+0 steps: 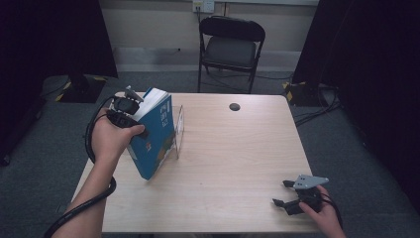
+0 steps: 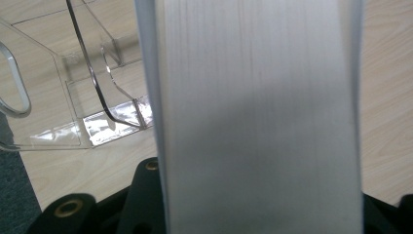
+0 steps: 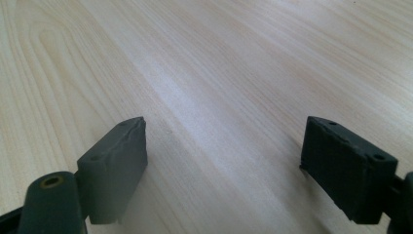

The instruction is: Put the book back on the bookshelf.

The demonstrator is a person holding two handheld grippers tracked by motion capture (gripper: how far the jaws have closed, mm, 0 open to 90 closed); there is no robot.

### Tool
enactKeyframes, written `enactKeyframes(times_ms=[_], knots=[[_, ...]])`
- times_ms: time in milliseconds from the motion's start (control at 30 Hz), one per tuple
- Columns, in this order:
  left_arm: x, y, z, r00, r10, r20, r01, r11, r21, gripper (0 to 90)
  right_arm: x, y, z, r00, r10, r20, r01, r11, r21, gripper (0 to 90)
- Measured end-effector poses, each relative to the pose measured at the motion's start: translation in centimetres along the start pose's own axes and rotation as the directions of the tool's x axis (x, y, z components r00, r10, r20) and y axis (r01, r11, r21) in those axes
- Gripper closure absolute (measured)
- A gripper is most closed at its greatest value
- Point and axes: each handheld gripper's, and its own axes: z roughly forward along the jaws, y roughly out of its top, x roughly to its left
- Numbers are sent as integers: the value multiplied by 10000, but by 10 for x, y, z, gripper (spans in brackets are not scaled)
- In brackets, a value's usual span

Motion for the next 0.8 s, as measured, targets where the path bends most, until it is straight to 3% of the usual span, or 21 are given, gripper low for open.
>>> enactKeyframes(times_ms=[800], knots=[[0, 12, 14, 9993, -288, -232, 287, 9996, -49, 620, 0, 0, 0, 10000, -8, 7, 8, 10000, -6, 164]])
